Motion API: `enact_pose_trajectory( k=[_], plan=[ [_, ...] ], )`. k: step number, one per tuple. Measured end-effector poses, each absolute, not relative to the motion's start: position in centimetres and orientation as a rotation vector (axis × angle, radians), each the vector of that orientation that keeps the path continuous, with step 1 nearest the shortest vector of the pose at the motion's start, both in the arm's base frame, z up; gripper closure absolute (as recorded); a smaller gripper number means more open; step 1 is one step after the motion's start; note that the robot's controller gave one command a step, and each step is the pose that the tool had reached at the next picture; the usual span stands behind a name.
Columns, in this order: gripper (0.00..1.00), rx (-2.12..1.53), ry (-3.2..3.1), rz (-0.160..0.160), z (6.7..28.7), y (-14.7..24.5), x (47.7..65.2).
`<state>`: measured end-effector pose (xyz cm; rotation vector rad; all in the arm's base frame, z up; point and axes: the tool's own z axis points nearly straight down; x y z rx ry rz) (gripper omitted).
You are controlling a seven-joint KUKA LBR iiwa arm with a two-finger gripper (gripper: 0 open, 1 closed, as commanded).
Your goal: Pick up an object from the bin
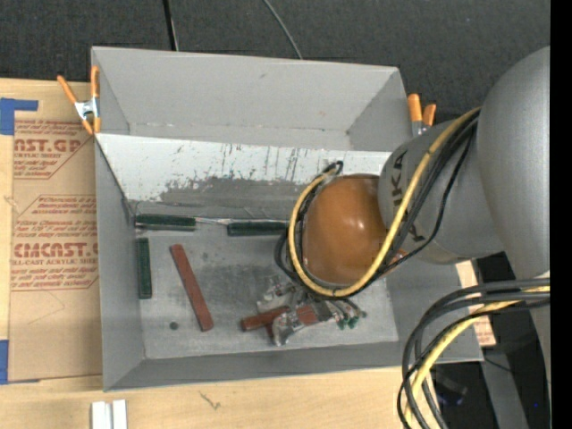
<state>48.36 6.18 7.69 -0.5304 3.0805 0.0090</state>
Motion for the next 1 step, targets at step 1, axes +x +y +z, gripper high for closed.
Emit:
enact_pose_trajectory(
  k=[1],
  plan=[
    [1.0,-0.533,3.091,0.005,8.26,6.11,48.2]
  ],
)
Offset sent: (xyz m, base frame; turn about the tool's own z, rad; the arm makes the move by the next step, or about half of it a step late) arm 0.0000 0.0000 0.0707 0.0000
